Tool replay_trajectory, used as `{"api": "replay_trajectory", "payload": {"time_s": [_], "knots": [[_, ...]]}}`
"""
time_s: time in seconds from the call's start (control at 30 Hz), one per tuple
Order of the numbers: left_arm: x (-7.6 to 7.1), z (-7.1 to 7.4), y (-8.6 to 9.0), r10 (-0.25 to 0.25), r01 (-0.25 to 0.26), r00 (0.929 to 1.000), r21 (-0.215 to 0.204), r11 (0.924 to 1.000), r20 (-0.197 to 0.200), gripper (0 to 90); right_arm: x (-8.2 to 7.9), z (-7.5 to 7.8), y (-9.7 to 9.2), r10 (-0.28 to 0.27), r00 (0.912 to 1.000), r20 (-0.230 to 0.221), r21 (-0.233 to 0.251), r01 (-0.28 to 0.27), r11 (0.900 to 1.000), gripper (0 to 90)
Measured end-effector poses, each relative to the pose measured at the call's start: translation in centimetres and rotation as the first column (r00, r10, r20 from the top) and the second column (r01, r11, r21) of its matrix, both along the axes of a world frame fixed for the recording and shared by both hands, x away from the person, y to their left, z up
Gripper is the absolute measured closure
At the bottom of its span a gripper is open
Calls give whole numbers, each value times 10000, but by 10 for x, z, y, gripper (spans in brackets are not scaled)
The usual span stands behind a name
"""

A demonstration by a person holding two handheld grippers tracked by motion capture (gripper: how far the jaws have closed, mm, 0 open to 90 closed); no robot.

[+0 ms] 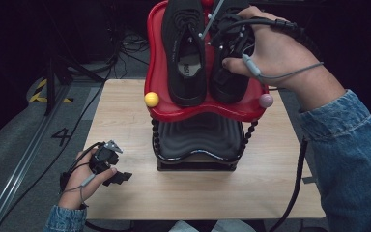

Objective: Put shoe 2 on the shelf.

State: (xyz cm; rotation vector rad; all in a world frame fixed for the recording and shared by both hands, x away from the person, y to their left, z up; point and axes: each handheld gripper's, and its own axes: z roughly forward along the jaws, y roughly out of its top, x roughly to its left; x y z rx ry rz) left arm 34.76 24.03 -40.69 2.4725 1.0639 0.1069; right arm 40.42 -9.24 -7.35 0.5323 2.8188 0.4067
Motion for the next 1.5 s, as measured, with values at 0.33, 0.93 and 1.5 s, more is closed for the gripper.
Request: {"api": "replay_trajectory", "payload": {"time_s": [0.33, 0.93, 1.5], "knots": [[1, 0, -2, -57, 57, 10000, 77, 10000, -9, 229, -4, -2, 1, -117, 9999, 58, -26, 117, 9999, 856], [1, -2, -1, -33, 33, 10000, 32, 10000, -81, 229, -7, -1, -4, -365, 9991, -223, 569, 377, 9977, 693], [4, -2, -3, -63, 63, 9999, 53, 10000, -143, 229, -37, 39, -40, -332, 9986, 409, 1872, 250, 9820, 563]]}}
